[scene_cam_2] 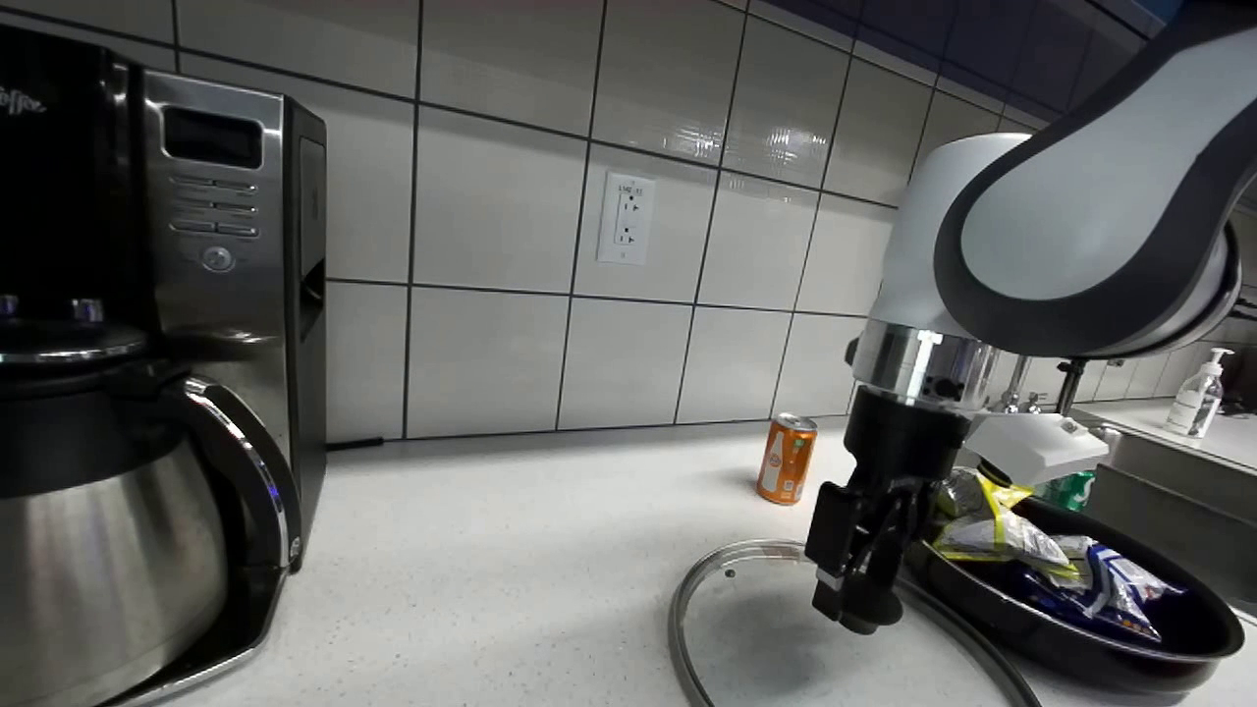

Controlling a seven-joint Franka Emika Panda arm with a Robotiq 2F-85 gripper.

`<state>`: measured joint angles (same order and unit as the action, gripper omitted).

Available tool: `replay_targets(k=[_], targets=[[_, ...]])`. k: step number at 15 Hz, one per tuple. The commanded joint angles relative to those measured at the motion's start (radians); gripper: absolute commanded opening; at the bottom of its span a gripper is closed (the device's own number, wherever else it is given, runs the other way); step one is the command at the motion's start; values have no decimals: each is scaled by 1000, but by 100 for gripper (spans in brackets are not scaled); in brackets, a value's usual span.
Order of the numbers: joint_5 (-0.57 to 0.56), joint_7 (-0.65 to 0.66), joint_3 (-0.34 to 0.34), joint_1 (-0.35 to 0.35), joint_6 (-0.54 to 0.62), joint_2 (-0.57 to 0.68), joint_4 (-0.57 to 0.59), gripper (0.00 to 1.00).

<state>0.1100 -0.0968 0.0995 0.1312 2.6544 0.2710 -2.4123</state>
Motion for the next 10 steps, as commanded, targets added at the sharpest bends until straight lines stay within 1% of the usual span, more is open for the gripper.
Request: replay_targets(k=[1,2,3,7,10], targets=[[-39,44,6,2,8,-16,-1,49],[-39,45,9,4,8,-16,-1,42],[-41,46,9,5,10,-15,-1,39],[-50,23,26,10,13,-21,10,39],[-40,-9,57,8,9,-31,21,39]])
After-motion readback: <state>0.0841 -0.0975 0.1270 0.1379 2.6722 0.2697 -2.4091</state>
